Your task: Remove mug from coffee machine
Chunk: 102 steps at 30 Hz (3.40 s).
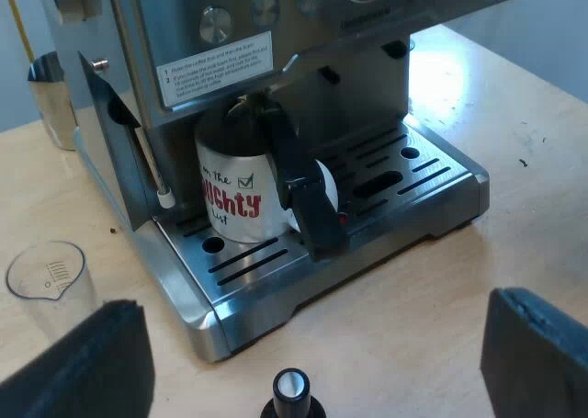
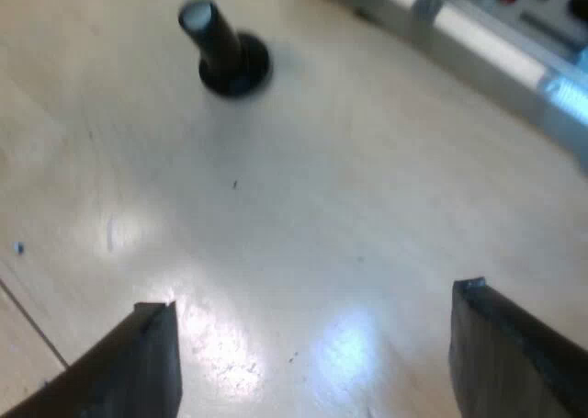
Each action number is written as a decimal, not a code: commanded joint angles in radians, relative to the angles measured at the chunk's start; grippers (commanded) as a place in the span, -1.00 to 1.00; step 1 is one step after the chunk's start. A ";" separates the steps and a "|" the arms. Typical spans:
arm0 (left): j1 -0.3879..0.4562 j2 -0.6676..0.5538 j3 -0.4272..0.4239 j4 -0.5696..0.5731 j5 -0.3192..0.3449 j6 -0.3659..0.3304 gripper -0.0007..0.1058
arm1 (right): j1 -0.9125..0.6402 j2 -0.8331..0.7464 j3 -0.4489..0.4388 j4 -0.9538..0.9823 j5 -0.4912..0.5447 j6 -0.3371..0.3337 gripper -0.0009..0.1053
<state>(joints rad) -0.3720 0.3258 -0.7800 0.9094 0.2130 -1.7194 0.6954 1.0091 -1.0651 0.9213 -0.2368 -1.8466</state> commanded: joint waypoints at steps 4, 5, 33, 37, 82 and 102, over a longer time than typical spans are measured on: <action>-0.002 -0.001 -0.005 0.004 0.001 -0.009 0.50 | 0.031 0.079 -0.006 -0.043 0.001 0.014 0.21; -0.002 -0.001 -0.005 0.006 0.001 -0.009 0.50 | 0.038 0.103 -0.006 -0.058 0.001 0.032 0.21; -0.002 -0.001 -0.005 0.007 0.001 -0.004 0.50 | 0.077 0.353 0.067 -0.664 0.134 0.160 0.10; -0.002 -0.001 -0.005 0.007 0.001 -0.004 0.50 | 0.100 0.353 0.148 -0.825 0.223 0.164 0.10; -0.002 -0.001 -0.005 0.007 0.001 -0.004 0.50 | 0.098 0.653 0.151 -1.382 0.496 0.159 0.13; -0.002 -0.001 -0.005 0.007 0.001 -0.004 0.50 | 0.087 0.653 0.149 -1.381 0.495 0.159 -0.66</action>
<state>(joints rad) -0.3720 0.3258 -0.7800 0.9184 0.2130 -1.7194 0.7876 1.6652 -0.9086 -0.4540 0.2573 -1.6698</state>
